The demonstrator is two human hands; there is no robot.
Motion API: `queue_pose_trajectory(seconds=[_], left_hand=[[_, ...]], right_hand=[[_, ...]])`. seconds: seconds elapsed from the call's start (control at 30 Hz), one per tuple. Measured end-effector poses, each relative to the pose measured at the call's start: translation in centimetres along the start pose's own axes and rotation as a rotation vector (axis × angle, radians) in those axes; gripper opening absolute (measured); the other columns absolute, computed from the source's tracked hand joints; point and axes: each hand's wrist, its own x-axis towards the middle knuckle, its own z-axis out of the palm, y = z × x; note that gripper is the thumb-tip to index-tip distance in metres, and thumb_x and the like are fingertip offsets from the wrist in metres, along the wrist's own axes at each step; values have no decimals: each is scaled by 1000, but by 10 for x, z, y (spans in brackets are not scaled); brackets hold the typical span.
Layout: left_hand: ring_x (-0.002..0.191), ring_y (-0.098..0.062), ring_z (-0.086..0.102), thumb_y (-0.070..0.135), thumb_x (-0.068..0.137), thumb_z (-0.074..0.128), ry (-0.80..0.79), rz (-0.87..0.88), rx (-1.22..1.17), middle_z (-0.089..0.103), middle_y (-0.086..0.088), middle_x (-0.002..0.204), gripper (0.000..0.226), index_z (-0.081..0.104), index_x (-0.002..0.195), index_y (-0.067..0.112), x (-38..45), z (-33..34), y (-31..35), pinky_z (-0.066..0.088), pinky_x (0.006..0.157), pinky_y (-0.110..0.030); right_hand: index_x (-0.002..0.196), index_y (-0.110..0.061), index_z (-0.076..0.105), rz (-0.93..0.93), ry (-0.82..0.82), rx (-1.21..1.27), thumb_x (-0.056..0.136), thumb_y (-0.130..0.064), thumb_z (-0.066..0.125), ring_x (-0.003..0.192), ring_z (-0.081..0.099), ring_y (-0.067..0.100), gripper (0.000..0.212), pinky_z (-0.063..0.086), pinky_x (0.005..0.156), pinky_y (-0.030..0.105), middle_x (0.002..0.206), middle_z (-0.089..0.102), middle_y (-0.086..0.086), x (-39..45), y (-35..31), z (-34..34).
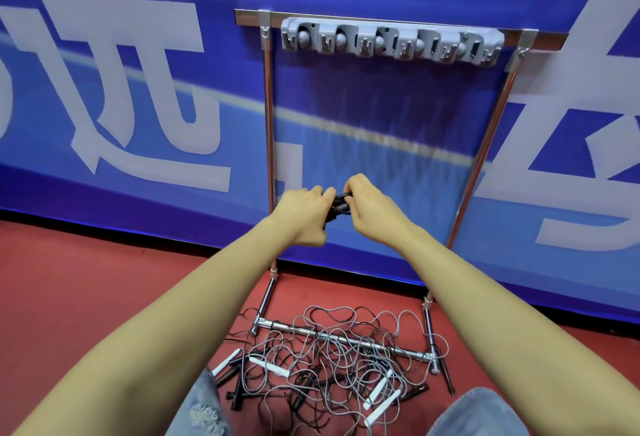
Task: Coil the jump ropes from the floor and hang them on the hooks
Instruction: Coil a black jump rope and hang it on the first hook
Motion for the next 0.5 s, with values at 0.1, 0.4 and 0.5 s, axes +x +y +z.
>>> queue_pose_trajectory(seconds=[0.1,0.4,0.5], left_hand=[[71,-24,44,35,83,51,-17,12,-98,52,-5,93,29,41,98,12,0,-2,-1,35,61,-31],[76,-22,57,41,98,31,134,-147,-241,58,0,82,34,53,97,16,8,-1,2,39,61,-31],[79,-21,61,43,95,32,97,-202,-340,67,1,79,30,50,108,22,11,-4,4,45,65,-31]], right_hand=[[91,-12,39,40,69,122,97,-10,39,80,50,29,6,43,71,45,98,46,4,0,-3,3],[88,-10,44,127,127,317,95,-7,42,88,54,24,8,50,76,39,96,48,2,5,-5,3],[89,-10,48,145,159,345,95,-9,46,87,52,20,6,43,71,26,96,51,1,6,-3,4]])
